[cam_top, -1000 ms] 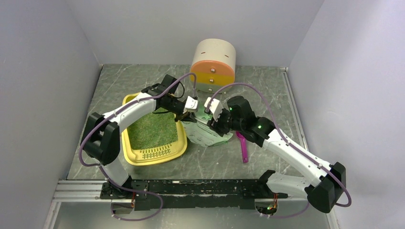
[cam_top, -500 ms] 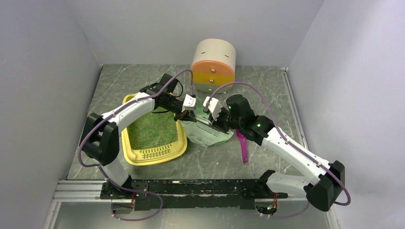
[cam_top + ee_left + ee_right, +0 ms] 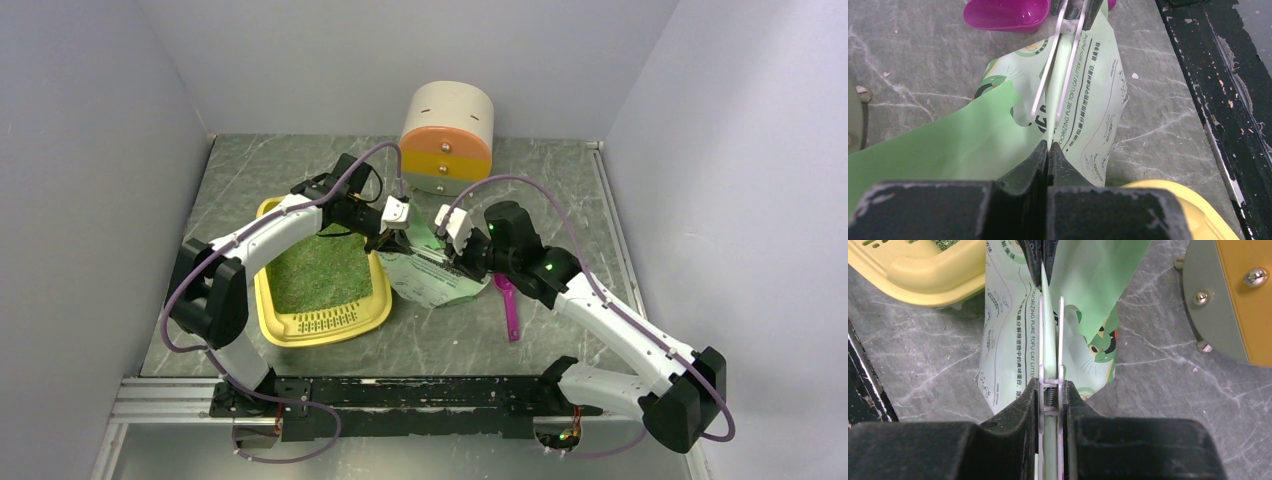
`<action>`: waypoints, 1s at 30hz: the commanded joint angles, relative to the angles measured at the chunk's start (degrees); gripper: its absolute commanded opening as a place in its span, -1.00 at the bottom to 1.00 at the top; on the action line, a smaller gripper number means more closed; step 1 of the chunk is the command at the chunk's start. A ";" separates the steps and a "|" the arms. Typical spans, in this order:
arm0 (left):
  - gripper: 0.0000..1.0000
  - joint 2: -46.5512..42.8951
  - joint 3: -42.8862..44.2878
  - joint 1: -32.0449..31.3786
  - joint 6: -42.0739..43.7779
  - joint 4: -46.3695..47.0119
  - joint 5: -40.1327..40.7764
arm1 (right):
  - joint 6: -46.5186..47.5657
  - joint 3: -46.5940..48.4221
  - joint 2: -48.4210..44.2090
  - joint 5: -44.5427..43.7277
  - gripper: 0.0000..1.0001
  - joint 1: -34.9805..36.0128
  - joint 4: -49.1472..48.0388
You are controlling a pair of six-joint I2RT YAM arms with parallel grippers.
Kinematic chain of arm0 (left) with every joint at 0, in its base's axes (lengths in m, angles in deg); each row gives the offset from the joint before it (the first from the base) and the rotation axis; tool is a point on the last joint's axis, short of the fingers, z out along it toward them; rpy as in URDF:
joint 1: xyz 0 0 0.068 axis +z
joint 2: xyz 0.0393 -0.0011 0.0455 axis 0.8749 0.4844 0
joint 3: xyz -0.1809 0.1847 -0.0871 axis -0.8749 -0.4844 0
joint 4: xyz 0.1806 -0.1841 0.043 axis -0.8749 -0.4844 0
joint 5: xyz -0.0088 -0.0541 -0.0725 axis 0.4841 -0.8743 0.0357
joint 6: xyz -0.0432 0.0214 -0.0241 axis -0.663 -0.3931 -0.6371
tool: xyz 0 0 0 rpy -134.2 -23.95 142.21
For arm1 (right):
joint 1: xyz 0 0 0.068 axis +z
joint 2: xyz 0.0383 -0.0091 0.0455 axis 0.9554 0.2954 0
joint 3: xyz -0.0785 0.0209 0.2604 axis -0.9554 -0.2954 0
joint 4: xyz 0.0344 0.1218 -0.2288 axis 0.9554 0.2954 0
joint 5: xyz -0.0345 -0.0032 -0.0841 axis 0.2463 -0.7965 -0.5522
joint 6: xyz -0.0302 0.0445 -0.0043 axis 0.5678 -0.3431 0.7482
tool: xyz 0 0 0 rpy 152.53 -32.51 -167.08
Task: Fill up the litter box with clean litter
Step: Clamp the cat litter bag at the center of the board.
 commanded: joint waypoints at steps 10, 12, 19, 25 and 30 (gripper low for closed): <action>-0.91 -3.50 -0.44 0.99 0.19 3.48 -3.18 | -5.38 -3.65 -1.55 1.86 -0.01 -1.07 -4.20; -0.90 -3.52 -0.70 0.99 0.17 3.68 -3.26 | -5.72 -2.76 -2.22 0.06 0.10 -1.08 -4.07; -0.84 -3.96 -0.60 0.99 -0.03 3.66 -2.60 | -7.80 -0.26 -5.77 -2.41 0.24 -1.08 -3.81; -0.31 -6.54 -2.58 1.01 -3.52 8.18 -3.28 | -13.49 -2.75 -12.57 -10.36 0.41 -1.08 -6.80; 0.04 -10.38 -6.61 1.06 -11.23 18.25 -2.20 | -24.04 -6.80 -18.14 -20.55 0.62 -1.12 -9.60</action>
